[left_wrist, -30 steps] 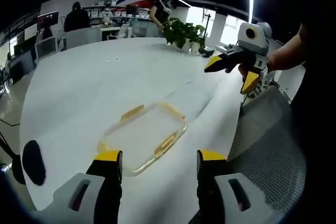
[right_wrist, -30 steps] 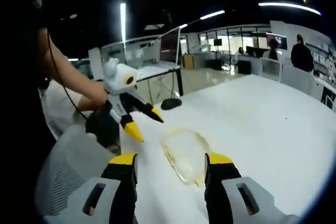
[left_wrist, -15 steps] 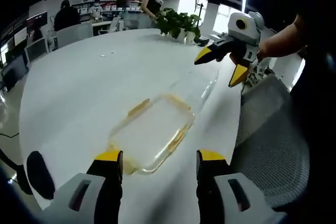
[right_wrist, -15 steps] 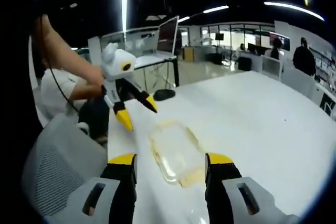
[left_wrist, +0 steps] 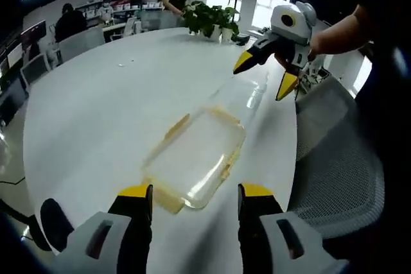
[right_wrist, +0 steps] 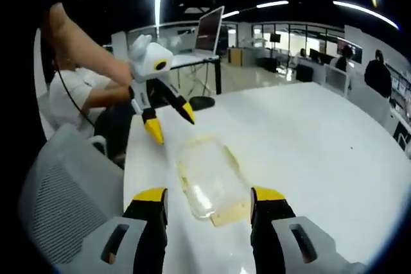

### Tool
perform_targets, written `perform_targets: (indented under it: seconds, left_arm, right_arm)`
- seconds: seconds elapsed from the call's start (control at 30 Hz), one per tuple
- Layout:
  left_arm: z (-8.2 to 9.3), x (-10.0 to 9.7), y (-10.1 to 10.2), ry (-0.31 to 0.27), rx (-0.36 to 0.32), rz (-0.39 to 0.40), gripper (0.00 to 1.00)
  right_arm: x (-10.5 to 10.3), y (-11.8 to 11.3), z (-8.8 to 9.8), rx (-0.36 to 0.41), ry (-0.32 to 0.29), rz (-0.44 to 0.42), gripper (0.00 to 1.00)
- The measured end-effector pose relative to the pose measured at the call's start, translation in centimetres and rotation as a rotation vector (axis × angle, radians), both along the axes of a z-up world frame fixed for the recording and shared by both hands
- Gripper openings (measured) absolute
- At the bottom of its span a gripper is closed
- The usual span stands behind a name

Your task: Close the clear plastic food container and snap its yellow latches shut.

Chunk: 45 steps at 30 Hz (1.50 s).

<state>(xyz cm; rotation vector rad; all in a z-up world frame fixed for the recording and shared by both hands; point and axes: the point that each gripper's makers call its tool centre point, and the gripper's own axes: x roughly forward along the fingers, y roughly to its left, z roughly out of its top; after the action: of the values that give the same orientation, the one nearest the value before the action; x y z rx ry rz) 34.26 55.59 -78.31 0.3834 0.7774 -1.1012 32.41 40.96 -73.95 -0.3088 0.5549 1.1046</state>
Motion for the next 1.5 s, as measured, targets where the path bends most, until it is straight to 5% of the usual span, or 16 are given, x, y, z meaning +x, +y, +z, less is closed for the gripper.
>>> perform_targets:
  seconds: [0.53, 1.0, 1.5]
  left_arm:
    - [-1.3, 1.2, 1.0, -0.002, 0.081, -0.087, 0.53]
    - [-2.9, 2.3, 1.5, -0.049, 0.235, -0.284, 0.49]
    - [-3.5, 2.8, 1.3, -0.046, 0.277, -0.372, 0.47]
  right_arm:
    - [0.4, -0.2, -2.5, -0.103, 0.011, 0.088, 0.52]
    - [1.7, -0.6, -4.7, -0.220, 0.014, 0.128, 0.50]
    - [1.8, -0.3, -6.9, -0.315, 0.050, 0.198, 0.50]
